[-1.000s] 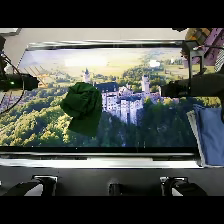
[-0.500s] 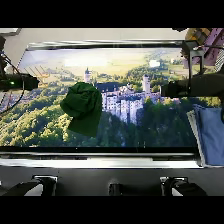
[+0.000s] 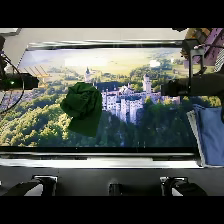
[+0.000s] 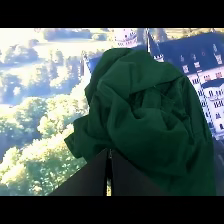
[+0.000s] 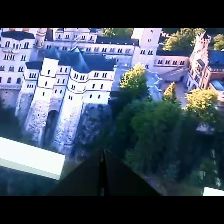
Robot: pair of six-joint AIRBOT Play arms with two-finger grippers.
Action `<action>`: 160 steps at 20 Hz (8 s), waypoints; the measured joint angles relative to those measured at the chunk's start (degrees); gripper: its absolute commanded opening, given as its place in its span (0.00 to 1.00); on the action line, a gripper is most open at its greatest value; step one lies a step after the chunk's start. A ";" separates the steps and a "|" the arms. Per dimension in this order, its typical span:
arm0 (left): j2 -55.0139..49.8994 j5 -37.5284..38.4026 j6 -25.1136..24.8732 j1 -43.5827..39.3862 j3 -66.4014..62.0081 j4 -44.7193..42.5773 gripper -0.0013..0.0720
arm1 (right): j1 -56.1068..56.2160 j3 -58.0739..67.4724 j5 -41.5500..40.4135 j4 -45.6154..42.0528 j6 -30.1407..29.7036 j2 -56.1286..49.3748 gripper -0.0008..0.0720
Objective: Fold the clothes and pants, and hang the long-sleeved shirts on hangers.
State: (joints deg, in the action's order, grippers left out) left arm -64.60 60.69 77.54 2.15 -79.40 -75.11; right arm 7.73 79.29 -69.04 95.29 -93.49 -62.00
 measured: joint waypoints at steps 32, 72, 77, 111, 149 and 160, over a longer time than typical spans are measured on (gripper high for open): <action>-31.21 -4.79 12.44 -23.52 -4.17 26.77 0.03 | 0.00 0.00 -19.30 -10.08 12.15 9.27 0.45; -21.94 14.34 8.55 3.06 -4.35 19.43 0.76 | -16.63 -34.27 0.55 33.81 -15.67 -15.08 0.53; -21.94 14.36 8.55 3.06 -4.35 19.23 0.76 | -16.68 -35.01 1.90 36.79 -17.38 -17.53 0.53; -43.63 -8.63 6.10 -9.70 -4.35 34.62 0.70 | -6.54 -35.19 2.21 37.88 -12.98 -3.28 0.06; 10.62 14.47 24.98 14.05 -32.92 1.05 0.03 | -6.51 6.36 14.75 -1.07 11.26 33.73 0.05; 12.22 20.96 27.76 12.81 -7.30 2.75 0.04 | -6.51 6.95 -3.04 -6.40 27.21 15.06 0.05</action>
State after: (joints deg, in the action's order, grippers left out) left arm -52.38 81.65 105.30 14.96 -86.70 -72.36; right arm 1.21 86.24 -72.07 88.88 -66.28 -46.94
